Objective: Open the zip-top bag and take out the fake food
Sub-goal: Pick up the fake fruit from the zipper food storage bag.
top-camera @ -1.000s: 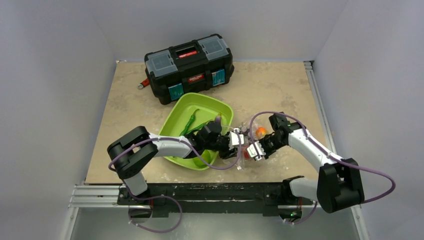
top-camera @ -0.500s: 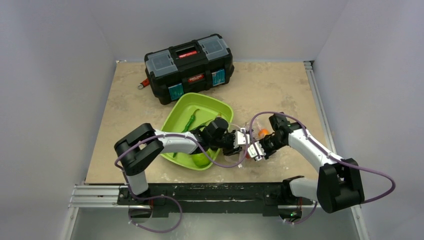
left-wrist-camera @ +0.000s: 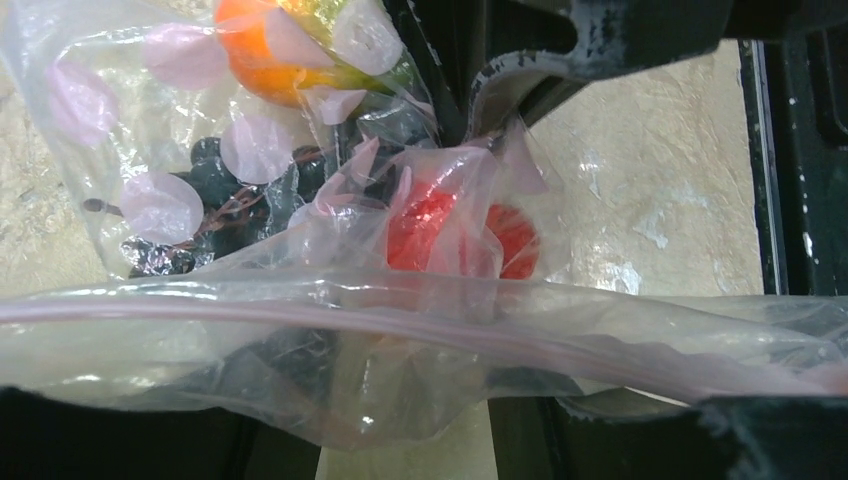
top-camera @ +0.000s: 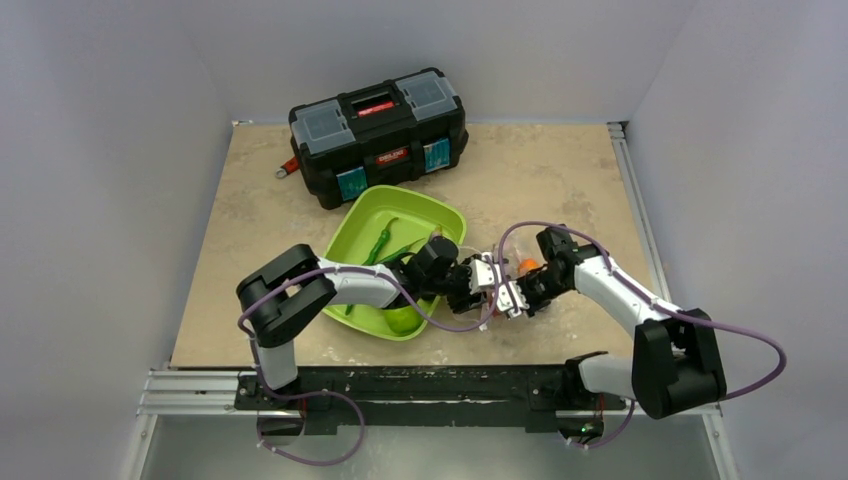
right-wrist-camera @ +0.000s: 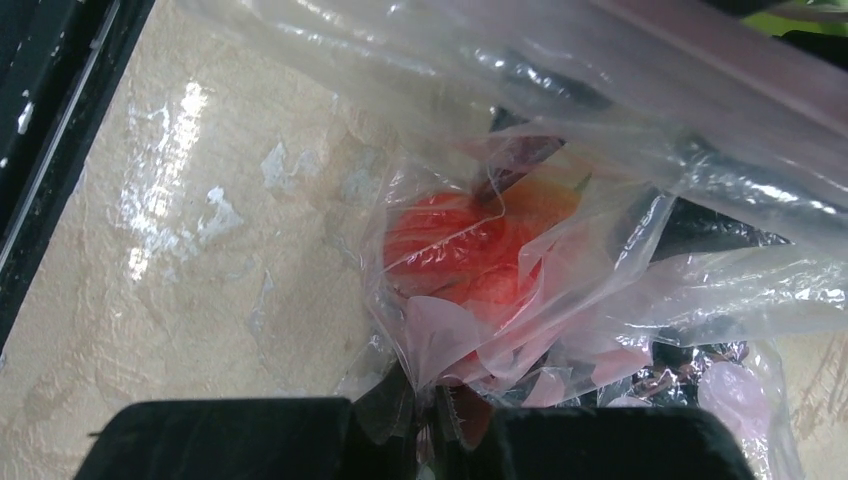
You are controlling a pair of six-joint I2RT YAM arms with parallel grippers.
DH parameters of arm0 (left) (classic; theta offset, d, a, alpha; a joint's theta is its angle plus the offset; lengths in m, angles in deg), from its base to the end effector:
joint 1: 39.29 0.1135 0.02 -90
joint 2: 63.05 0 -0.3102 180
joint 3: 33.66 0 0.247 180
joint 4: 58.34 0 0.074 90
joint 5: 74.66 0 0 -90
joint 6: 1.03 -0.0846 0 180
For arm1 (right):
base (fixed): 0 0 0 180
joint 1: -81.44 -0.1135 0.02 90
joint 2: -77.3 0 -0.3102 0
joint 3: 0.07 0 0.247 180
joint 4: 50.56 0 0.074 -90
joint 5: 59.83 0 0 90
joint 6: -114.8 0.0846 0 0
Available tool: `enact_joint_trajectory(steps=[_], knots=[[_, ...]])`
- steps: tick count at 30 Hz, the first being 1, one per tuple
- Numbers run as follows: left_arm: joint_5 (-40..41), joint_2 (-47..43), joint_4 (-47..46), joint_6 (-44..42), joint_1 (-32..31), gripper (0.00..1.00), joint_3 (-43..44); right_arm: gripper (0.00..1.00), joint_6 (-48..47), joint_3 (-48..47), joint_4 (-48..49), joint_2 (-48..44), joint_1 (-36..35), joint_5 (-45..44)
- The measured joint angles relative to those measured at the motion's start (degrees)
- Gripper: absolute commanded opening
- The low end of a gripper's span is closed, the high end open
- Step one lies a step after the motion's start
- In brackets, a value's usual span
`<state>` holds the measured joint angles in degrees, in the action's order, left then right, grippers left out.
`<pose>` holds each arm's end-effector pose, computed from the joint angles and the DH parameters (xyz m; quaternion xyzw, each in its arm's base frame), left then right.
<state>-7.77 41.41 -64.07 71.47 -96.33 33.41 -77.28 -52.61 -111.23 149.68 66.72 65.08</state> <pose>0.2022 -0.3729 0.1842 0.5957 0.6217 -0.3261 0.3902 0.1638 0.0931 0.1839 -0.8227 0.4770 0.1617 0.2635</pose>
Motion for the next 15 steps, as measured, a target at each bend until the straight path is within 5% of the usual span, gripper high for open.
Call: enact_joint_trajectory(steps=[15], knots=[[5.18, -0.13, -8.98, 9.29, 1.25, 0.65, -4.72, 0.08, 17.75, 0.26, 8.00, 0.74, -1.11, 0.09]])
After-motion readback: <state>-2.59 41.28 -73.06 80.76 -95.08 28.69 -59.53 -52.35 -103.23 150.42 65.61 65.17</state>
